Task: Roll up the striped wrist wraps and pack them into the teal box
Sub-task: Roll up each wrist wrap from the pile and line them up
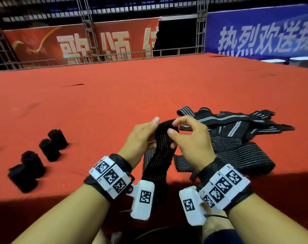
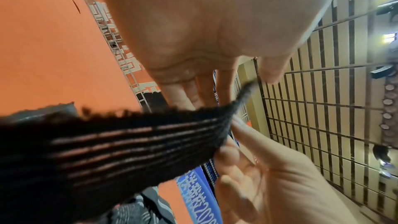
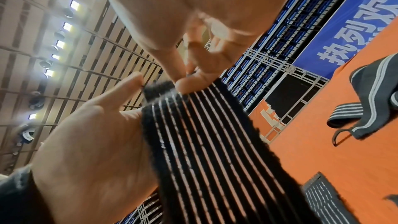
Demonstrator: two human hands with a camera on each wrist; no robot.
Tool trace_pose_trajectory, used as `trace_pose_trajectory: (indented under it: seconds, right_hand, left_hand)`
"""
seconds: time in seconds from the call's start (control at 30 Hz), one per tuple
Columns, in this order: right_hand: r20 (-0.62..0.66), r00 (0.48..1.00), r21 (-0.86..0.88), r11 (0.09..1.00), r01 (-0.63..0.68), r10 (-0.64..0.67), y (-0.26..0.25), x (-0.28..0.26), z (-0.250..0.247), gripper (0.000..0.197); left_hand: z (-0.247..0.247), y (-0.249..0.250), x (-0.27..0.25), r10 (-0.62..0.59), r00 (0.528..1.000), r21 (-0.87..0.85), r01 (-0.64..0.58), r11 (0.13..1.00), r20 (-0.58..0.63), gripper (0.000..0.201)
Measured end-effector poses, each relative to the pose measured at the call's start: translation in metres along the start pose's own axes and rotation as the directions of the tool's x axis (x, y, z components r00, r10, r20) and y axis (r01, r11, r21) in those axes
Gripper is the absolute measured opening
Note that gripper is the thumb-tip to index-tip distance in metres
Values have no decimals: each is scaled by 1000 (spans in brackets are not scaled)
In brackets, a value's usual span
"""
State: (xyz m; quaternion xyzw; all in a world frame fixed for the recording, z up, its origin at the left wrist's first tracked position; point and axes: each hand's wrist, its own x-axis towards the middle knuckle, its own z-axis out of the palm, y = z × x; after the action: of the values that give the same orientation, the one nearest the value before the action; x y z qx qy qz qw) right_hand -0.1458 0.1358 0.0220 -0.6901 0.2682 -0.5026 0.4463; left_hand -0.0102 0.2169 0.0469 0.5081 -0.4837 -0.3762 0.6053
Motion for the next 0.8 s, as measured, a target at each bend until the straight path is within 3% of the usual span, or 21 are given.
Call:
trace_pose_trajectory:
  seconds: [0.07,0.17,0.27,0.33,0.37,0.47,0.57,0.63,0.8]
  right_hand:
    - [-66,998,-70,997,-16,11,1,2,0,27]
    - [-71,997,-135,990,-52,43,1,2,-4,40]
    - [35,996,-101,992,-74,78,4,2,-5,39]
    - [120,987,-48,994,-97,102,11,3,-3,56]
    - [137,982,-33,992,-123,126,15,5,-3,55]
    - [124,981,-61,988,-140,147,29,11,-5,21]
    - [49,989,-112,984,-137,143,51,18,-2,23]
    - [51,980,-134,974,-184,192,68,25,4,29]
    - [202,896,-95,919,-384,395,103,49,24,15]
  left_hand:
    - [0,0,-4,42,998,1,-42,999,53,29]
    - [-3,-5,-3,85,996,73,-85,994,-6,21]
    - [-9,-12,2,90,995,118,-83,990,-53,18]
    - [-12,-16,6,106,991,144,-93,985,-79,16]
    - [-13,-19,7,93,992,135,-82,987,-80,17]
    - [-16,-27,6,-51,999,80,51,996,1,21]
    - [-18,-45,8,-189,978,138,176,975,93,20]
    - [-21,-58,15,-226,971,150,212,966,79,20]
    - [-42,-90,45,-279,957,121,287,950,-77,22]
